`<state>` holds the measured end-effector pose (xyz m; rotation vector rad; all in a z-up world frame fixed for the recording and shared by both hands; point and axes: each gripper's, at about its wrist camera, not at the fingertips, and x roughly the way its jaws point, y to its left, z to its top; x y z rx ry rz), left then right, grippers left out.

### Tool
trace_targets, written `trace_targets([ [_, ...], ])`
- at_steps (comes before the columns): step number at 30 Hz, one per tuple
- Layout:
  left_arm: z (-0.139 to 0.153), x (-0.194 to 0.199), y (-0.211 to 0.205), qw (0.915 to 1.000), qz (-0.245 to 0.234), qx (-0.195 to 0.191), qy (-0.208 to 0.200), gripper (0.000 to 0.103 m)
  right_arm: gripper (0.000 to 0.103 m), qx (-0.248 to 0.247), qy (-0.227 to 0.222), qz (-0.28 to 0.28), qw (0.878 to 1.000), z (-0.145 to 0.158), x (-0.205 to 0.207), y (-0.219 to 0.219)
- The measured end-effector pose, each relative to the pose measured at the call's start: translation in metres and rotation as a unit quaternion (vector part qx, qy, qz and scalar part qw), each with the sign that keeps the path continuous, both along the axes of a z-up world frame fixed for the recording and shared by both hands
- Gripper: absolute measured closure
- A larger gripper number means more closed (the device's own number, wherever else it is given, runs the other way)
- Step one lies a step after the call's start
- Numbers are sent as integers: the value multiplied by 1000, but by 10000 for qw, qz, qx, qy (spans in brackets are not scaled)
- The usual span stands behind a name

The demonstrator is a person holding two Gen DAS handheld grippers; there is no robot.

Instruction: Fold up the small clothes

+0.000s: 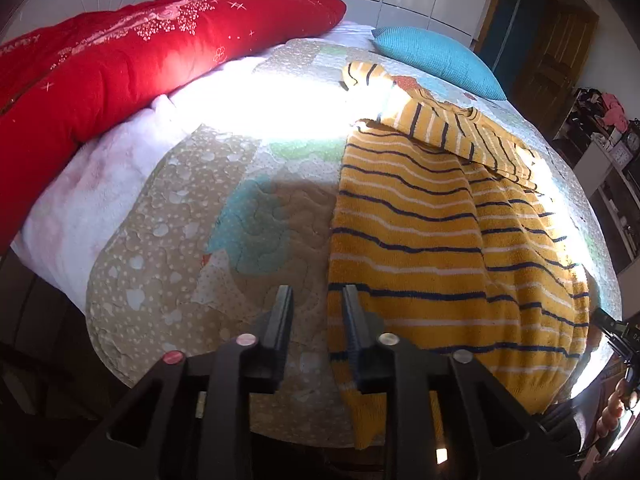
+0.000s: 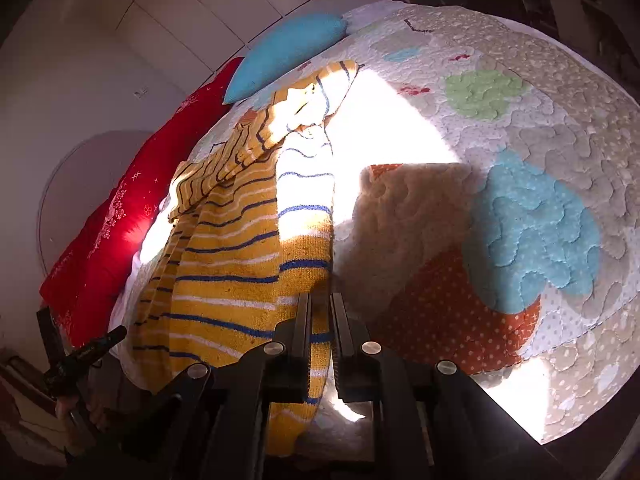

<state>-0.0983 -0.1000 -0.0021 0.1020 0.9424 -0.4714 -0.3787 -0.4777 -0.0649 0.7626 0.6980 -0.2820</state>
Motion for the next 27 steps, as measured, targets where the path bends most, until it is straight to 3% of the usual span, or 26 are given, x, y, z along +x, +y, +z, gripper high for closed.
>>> trace_targets([
  [1,4,-2,-2,9999,-6,27,-132,54,89,-143,56,-71,9999,3,2,-3],
  [3,13,-5,-7,9993,-56,51,-378,39,78,-425,213,-248,9986,8,6,-13],
  [4,17,-6,-12,9987,-108,77,-482,34,68,-567,278,-350,9974,10,9,-19],
  [5,20,-6,-17,9981,-169,130,-576,33,61,-719,315,-483,9957,12,13,-27],
  [7,24,-5,-29,9966,-278,268,-721,30,56,-997,410,-702,9917,15,23,-45],
  [14,27,4,-61,9954,-398,347,-802,22,55,-1581,909,-927,9789,14,63,-90],
  [19,16,14,-72,9965,-318,471,-607,22,49,-1697,1066,-868,9759,6,80,-99],
  [27,4,18,-67,9952,-185,732,-622,22,41,-1813,1208,-876,9720,-1,88,-98],
])
